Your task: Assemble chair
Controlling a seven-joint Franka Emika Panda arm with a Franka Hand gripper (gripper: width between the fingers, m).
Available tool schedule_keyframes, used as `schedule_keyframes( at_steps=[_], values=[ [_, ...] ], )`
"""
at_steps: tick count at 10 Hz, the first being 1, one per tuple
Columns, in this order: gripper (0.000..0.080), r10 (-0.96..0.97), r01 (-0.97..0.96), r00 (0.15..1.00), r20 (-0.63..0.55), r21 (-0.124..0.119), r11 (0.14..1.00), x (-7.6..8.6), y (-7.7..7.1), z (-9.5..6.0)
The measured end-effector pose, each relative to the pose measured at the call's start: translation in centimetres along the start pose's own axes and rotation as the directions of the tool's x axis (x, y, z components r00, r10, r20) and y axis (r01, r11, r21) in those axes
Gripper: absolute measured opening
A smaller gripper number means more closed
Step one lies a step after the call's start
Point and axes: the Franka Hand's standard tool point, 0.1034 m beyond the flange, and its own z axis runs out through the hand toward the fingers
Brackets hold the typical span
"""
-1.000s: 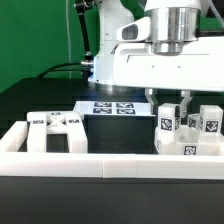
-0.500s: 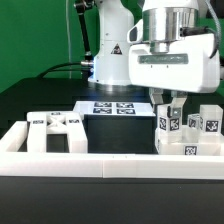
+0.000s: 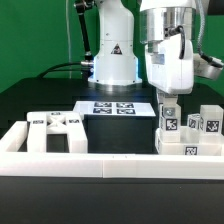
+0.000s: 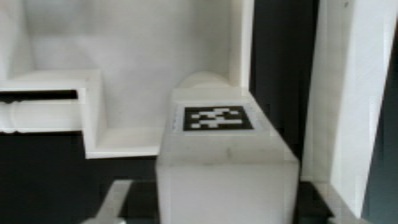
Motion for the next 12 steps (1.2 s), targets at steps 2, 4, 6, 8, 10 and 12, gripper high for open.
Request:
schedule_keyframes(
  at_steps=[2, 4, 6, 8, 10, 12],
  values=[
    [0.0290, -0.007, 0.007, 1.000, 0.001, 0.000, 1.000, -0.1, 0.0, 0.0],
    [0.0600, -0.100, 0.100, 0.995, 0.003, 0.002, 0.995, -0.2, -0.1, -0.1],
    [0.0639, -0.339, 0.339, 0.941, 0.005, 0.006, 0.941, -0.8, -0.1, -0.3],
    [0.0648, -0.514, 0.514, 0.858, -0.011, 0.025, 0.857, -0.1, -0.4, -0.5],
    [0.0649, -0.606, 0.606, 0.796, -0.014, 0.022, 0.795, -0.2, -0.4, -0.4],
    [0.0649, -0.755, 0.755, 0.655, -0.023, 0.000, 0.655, -1.1, -0.2, -0.3]
  ],
)
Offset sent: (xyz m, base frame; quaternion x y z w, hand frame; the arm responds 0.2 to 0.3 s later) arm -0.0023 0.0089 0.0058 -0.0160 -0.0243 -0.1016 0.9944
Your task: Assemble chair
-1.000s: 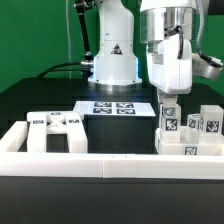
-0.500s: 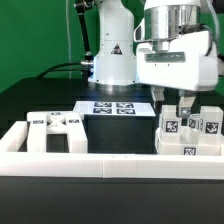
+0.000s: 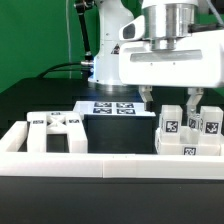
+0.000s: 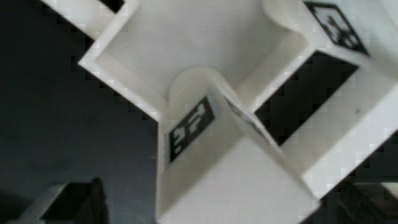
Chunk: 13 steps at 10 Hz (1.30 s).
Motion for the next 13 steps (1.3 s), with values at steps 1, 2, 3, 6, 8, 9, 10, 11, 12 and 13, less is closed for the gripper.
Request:
schedule_keyframes(
  at_steps=[1, 2, 3, 6, 8, 9, 10, 11, 12, 13],
  values=[
    [0.0649, -0.068, 0.068, 0.998, 0.000, 0.000, 0.998, -0.3, -0.3, 0.0],
    [0.0649, -0.196, 0.196, 0.981, -0.001, -0.003, 0.981, -0.4, -0.5, 0.0],
    [0.0649, -0.277, 0.277, 0.961, 0.000, -0.008, 0.961, -0.5, -0.5, 0.1],
    [0.0649, -0.515, 0.515, 0.857, -0.005, -0.019, 0.857, 0.3, 0.1, 0.0],
    [0.0649, -0.587, 0.586, 0.810, -0.005, -0.025, 0.810, 0.8, 0.4, -0.1],
    [0.0649, -0.647, 0.646, 0.763, -0.005, -0.030, 0.762, 0.9, 0.6, 0.0],
    [0.0649, -0.673, 0.673, 0.740, -0.001, -0.034, 0.739, 0.5, 0.7, 0.2],
    [0.0649, -0.669, 0.669, 0.743, 0.000, -0.033, 0.742, 0.2, 0.5, 0.2],
    [0.0649, -0.667, 0.667, 0.745, 0.000, -0.033, 0.744, 0.2, 0.5, 0.2],
    [0.0535, -0.667, 0.666, 0.745, 0.000, -0.034, 0.745, 0.3, 0.6, 0.2]
  ],
)
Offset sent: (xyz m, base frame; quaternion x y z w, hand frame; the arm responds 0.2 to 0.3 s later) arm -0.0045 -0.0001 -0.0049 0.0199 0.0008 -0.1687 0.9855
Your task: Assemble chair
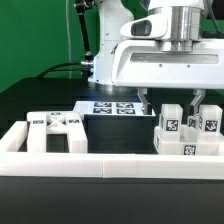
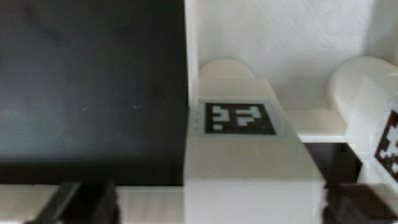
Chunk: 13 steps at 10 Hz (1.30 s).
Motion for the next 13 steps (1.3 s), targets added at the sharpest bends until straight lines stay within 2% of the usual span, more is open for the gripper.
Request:
schedule_keyframes(
  at_steps=[1, 2, 3, 7, 9, 11, 13],
  values=[
    [0.0382, 0.001, -0.001, 1.000, 0.000, 0.000, 1.000, -0.01, 0.01, 0.02],
    [0.0382, 0.020, -0.020, 1.000, 0.000, 0.000, 1.000, -0.02, 0.01, 0.03],
    [0.0290, 0.020, -0.020, 1.000, 0.001, 0.000, 1.000, -0.02, 0.04, 0.04],
    [0.0290, 0.258, -0.258, 0.966, 0.000, 0.002, 0.966, 0.03, 0.03, 0.01],
    [0.0290, 0.427, -0.427, 0.904, 0.001, 0.008, 0.904, 0.04, 0.00, -0.01],
    [0.0290, 0.604, -0.604, 0.797, 0.005, 0.011, 0.797, -0.05, 0.02, -0.01],
    [0.0290, 0.787, -0.787, 0.617, 0.007, 0.009, 0.617, -0.07, 0.21, -0.03]
  ],
)
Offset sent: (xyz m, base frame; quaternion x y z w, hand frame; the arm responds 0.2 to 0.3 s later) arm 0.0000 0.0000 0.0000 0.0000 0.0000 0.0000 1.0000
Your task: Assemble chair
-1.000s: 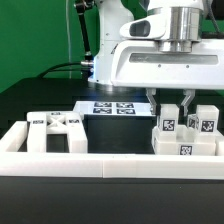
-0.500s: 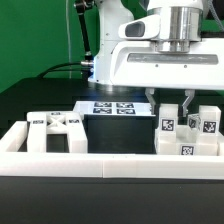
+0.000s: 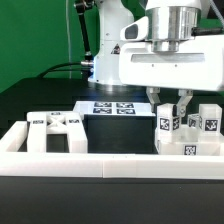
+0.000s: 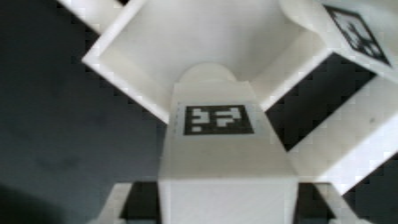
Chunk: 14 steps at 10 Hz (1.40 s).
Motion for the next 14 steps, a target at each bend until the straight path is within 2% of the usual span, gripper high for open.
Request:
schedule_keyframes(
  at_steps=[2, 4, 7, 8, 9, 10, 11, 12, 13, 14],
  values=[
    [0.0290, 0.194, -0.194, 0.981, 0.002, -0.008, 0.981, -0.01, 0.06, -0.02],
    [0.0290, 0.356, -0.355, 0.934, 0.009, -0.039, 0.934, -0.11, -0.03, -0.02],
    [0.0291, 0.484, -0.481, 0.875, 0.020, -0.079, 0.873, -0.36, 0.02, 0.04],
    [0.0291, 0.497, -0.495, 0.867, 0.021, -0.077, 0.866, -0.37, -0.03, 0.05],
    [0.0386, 0.477, -0.474, 0.879, 0.023, -0.076, 0.877, -0.37, -0.03, 0.05],
    [0.0533, 0.460, -0.457, 0.887, 0.024, -0.076, 0.886, -0.38, -0.03, 0.06],
    [0.0533, 0.434, -0.431, 0.901, 0.027, -0.075, 0.899, -0.43, -0.07, 0.06],
    [0.0624, 0.331, -0.328, 0.943, 0.035, -0.071, 0.942, -0.54, -0.13, 0.06],
    [0.0644, 0.215, -0.212, 0.976, 0.044, -0.067, 0.975, -0.59, -0.16, 0.07],
    [0.0644, 0.119, -0.117, 0.992, 0.040, -0.046, 0.992, -0.18, -0.21, 0.01]
  ],
)
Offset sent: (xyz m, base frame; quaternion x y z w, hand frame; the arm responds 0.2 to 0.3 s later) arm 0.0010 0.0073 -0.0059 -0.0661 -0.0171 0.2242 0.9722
